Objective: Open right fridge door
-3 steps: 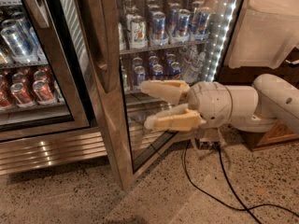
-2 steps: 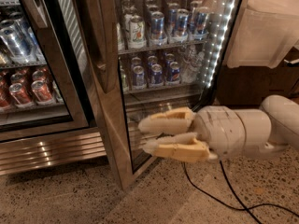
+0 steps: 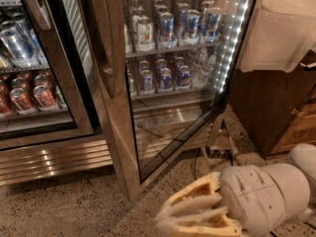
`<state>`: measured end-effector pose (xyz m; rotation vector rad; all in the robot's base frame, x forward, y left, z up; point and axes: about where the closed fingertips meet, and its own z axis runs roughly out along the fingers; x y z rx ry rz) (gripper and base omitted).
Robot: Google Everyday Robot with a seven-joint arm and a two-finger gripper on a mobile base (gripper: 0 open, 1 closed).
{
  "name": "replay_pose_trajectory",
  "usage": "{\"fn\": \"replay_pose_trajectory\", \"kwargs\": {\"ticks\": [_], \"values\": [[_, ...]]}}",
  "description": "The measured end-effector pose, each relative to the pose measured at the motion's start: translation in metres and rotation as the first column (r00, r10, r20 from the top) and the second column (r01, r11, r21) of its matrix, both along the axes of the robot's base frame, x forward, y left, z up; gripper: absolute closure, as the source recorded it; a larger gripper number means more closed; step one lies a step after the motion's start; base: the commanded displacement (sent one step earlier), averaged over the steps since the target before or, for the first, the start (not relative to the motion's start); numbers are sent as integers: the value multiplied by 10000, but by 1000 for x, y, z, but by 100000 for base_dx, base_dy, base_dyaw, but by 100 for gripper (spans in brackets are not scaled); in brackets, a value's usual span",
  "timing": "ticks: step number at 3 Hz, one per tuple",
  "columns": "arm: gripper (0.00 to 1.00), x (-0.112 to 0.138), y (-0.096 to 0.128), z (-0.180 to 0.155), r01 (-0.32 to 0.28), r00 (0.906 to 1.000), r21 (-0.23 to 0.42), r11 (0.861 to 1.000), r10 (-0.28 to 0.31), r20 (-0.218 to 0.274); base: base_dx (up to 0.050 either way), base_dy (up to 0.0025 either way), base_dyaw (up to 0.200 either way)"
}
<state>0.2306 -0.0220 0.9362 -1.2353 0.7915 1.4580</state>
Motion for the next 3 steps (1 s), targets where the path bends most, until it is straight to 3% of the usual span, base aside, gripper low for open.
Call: {"fn": "replay_pose_trajectory", "kwargs": {"ticks": [1,3], "values": [[81,-4,-1,-2,21,10000,-10,10000,-21,-47,0,0,0],[35,7,1,-3,106,9998,-316,9994,-111,-159,0,0,0]]}}
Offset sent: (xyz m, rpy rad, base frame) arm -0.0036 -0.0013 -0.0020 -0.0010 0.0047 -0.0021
